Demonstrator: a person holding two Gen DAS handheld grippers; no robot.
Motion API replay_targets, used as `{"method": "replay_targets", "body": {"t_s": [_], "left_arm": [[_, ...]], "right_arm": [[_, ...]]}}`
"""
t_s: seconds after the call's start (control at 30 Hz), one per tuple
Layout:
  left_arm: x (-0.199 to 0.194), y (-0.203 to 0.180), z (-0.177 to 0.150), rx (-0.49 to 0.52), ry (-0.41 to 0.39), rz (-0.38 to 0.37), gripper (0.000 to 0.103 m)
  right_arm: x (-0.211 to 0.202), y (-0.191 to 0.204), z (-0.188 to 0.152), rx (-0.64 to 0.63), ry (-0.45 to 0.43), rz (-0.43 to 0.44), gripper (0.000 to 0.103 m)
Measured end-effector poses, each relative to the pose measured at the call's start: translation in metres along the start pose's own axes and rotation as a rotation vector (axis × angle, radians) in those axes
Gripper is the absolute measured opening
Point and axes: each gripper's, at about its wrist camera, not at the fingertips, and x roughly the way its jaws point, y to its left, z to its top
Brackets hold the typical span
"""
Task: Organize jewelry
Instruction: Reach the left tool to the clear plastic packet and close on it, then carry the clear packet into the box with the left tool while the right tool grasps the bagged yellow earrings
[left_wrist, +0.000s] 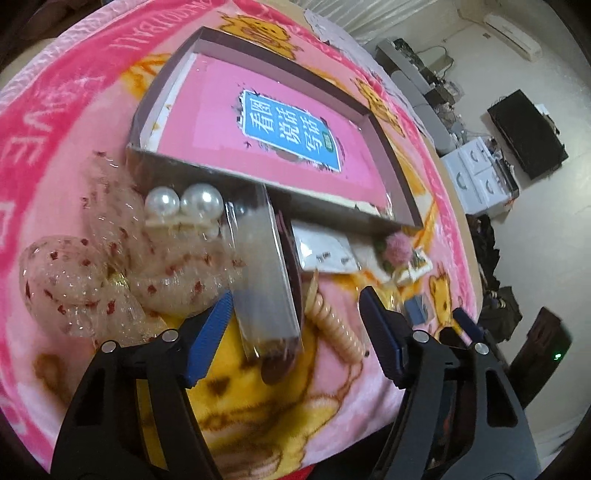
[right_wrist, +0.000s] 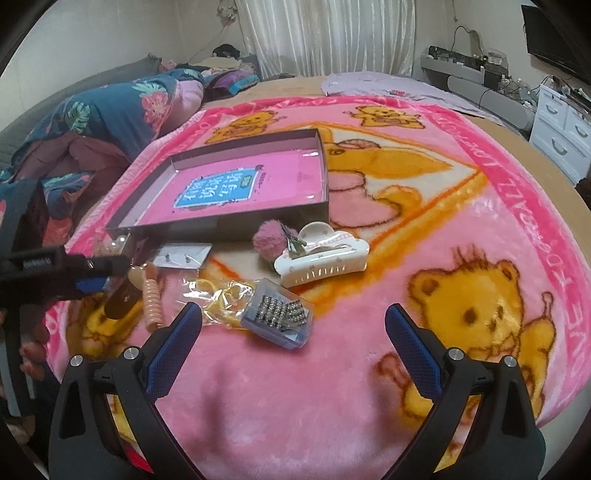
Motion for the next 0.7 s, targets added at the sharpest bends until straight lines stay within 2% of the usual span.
{"method": "replay_targets", "body": {"t_s": [0.07, 0.13, 0.2, 0.23, 0.37, 0.53, 0.63, 0.67, 0.7], "left_arm": [[0.001, 0.004, 0.003, -0.010, 0.006, -0.012, 0.054], [0.003, 0.007, 0.005, -0.020, 0.010, -0.014, 0.041], [0.003, 0.012, 0.006, -0.036, 0.012, -0.026, 0.036], [0.003, 0.014, 0.006, -0.041, 0.012, -0.039, 0.030], [0.000, 0.019, 0.004, -0.043, 0.003, -0.052, 0.028], [-0.012, 0.017, 0.000, -0.012, -0.033, -0.026, 0.021], [-0.019, 0.013, -0.002, 0.006, -0.050, -0.026, 0.020], [-0.022, 0.011, -0.003, 0.015, -0.054, -0.026, 0.020], [-0.024, 0.008, -0.005, 0.023, -0.060, -0.025, 0.020]], "right_arm": [[0.008, 0.001, 0.000, -0.003, 0.016, 0.002, 0.099], [0.014, 0.002, 0.000, -0.007, 0.030, 0.004, 0.099], [0.020, 0.004, -0.001, -0.016, 0.042, 0.008, 0.099], [0.022, 0.006, -0.001, -0.022, 0.047, 0.007, 0.099], [0.030, 0.007, -0.002, -0.026, 0.064, 0.017, 0.097], [0.037, 0.001, -0.001, 0.036, 0.090, 0.066, 0.081], [0.036, -0.005, 0.000, 0.058, 0.084, 0.110, 0.063], [0.036, -0.005, 0.000, 0.060, 0.086, 0.127, 0.052], [0.035, -0.006, 0.000, 0.061, 0.092, 0.142, 0.049]]}}
